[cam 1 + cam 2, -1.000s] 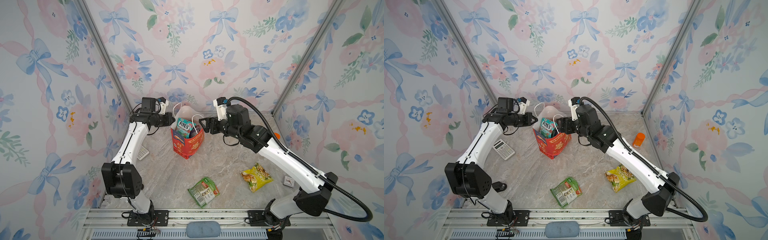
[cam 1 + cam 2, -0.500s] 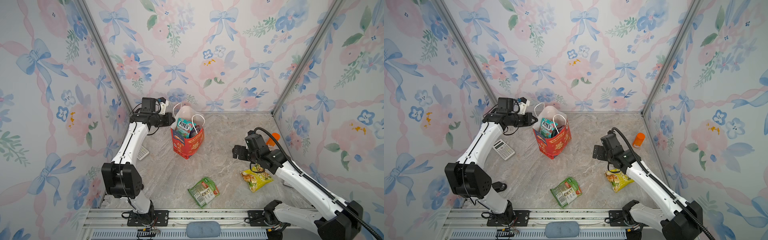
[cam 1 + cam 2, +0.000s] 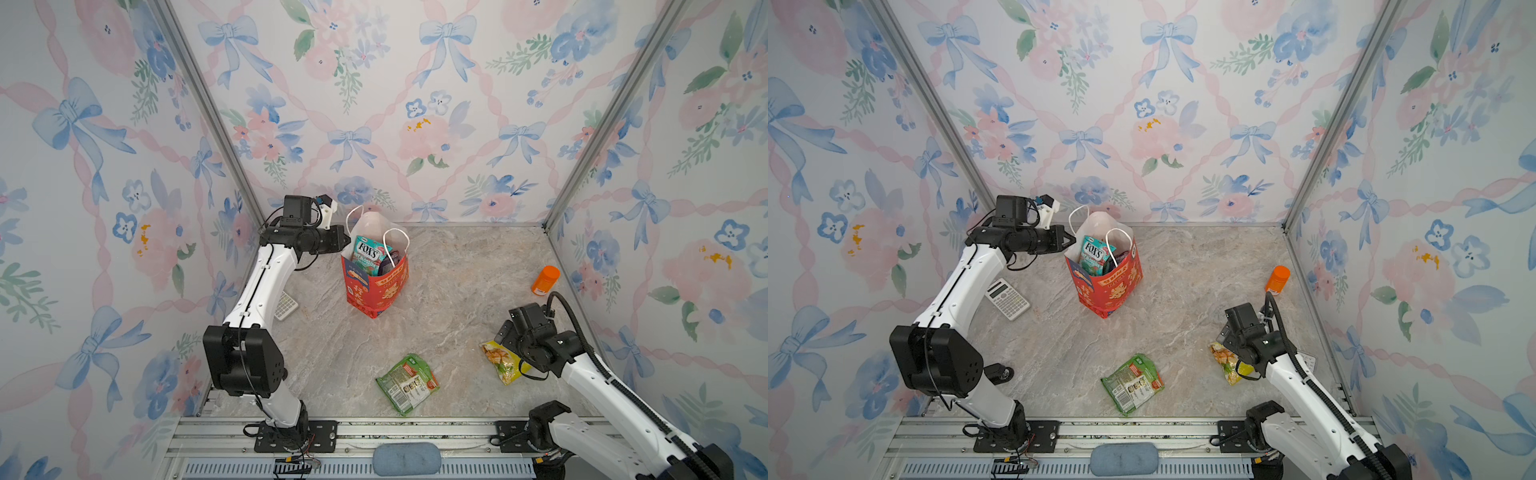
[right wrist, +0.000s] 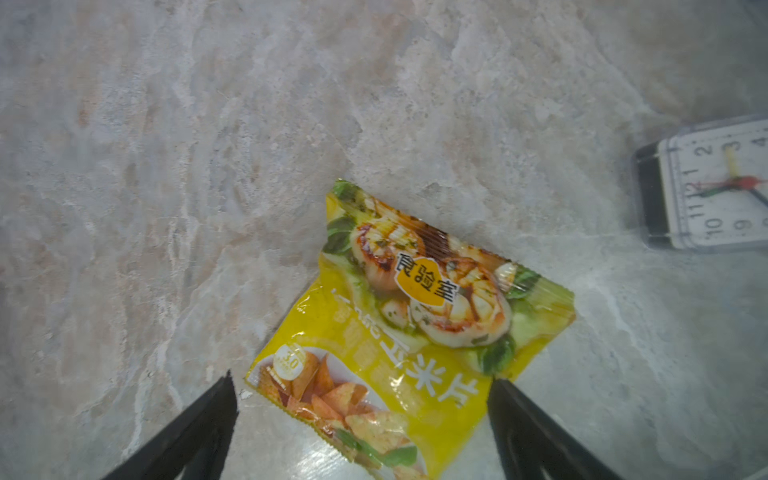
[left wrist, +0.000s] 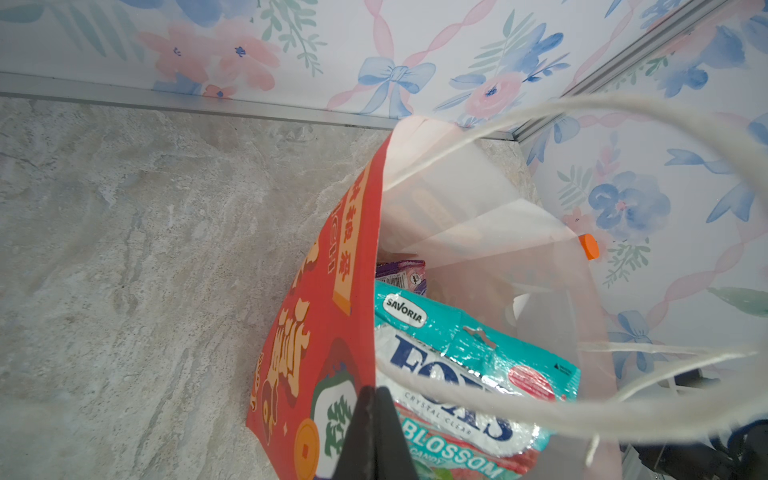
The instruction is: Place the snacks into the paper bag
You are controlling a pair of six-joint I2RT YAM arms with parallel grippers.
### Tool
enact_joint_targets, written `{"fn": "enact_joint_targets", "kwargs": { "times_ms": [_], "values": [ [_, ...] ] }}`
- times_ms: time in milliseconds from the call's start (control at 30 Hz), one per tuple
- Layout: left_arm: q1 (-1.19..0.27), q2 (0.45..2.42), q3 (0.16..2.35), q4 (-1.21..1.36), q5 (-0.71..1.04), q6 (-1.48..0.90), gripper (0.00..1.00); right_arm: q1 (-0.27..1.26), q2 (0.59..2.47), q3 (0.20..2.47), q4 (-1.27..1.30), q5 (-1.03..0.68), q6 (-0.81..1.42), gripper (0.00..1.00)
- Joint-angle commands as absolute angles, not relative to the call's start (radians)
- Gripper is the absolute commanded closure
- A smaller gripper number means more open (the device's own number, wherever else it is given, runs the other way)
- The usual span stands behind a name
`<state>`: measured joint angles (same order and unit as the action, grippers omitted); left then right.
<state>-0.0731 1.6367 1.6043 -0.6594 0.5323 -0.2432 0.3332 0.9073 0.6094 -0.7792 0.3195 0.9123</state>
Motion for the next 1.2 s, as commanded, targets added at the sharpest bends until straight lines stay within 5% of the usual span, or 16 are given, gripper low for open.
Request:
{"fn": "enact_joint_targets", "kwargs": {
  "times_ms": [0,333,767,1167],
  "values": [
    [-0.069,1.619,1.582,-0.687,0.531,-0.225,1.0,0.302,0.907,0.571,-0.792,0.335,0.96,0.03],
    [-0.069,1.615,1.579,-0.687,0.529,-0.224,1.0,0.313,1.117,0.54,-0.497,0.152,0.827,0.03],
    [-0.069,1.617,1.578,-0.687,0.529,-0.224,1.0,0.662,1.529,0.864,-0.486,0.238,0.684,0.0],
    [-0.069,1.617,1.576,-0.687,0.534,-0.223,1.0,0.629,1.397,0.957,-0.493,0.138,0.66,0.01]
  ]
}}
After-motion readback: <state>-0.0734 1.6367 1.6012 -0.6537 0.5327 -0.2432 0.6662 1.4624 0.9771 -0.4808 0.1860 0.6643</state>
